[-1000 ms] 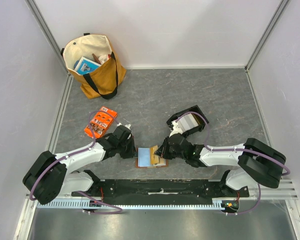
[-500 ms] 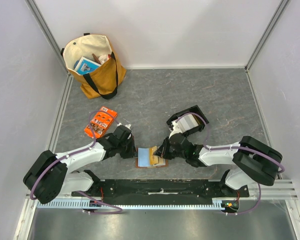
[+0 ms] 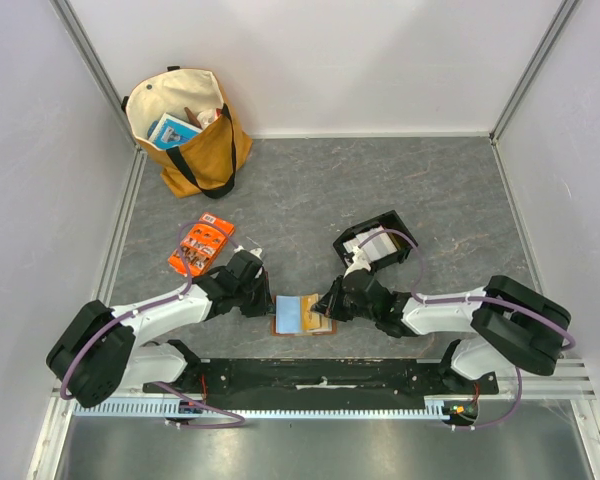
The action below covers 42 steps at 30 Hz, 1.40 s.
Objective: Put the credit cards into the card holder
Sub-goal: Insert the credit card into the card holder.
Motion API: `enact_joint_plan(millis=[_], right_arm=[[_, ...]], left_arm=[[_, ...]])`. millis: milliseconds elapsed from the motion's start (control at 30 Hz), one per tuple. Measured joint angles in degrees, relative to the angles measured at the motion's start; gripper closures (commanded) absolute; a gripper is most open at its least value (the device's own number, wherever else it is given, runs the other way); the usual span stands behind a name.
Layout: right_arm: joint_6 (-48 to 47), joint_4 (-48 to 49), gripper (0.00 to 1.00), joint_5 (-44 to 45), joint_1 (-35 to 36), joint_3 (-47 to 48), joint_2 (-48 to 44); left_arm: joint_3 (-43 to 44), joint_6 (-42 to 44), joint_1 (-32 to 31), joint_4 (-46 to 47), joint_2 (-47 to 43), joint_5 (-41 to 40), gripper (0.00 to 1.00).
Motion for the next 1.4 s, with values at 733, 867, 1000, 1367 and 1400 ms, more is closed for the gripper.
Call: enact_joint_plan(millis=[733, 867, 1000, 1367, 1400], right_arm=[[4.8, 6.3, 1.0, -2.3, 0.0, -0.7, 4.6], [6.4, 6.2, 1.0, -2.3, 0.1, -0.7, 4.8], [8.3, 4.0, 1.0, 0.0, 1.2, -0.8, 3.1], [10.1, -0.4, 1.0, 3.9, 3.2, 0.1, 2.0], [10.1, -0.4, 1.0, 3.8, 3.3, 0.5, 2.6]], left_arm=[[0.0, 0.0, 0.0, 0.0, 0.1, 0.0, 0.98], [0.0, 0.0, 0.0, -0.1, 0.1, -0.1, 0.98], [0.0, 0.0, 0.0, 0.0, 0.1, -0.1, 0.98], [0.1, 0.0, 0.0, 0.2, 0.4, 0.0, 0.98], [0.1, 0.0, 0.0, 0.2, 0.4, 0.0, 0.98]])
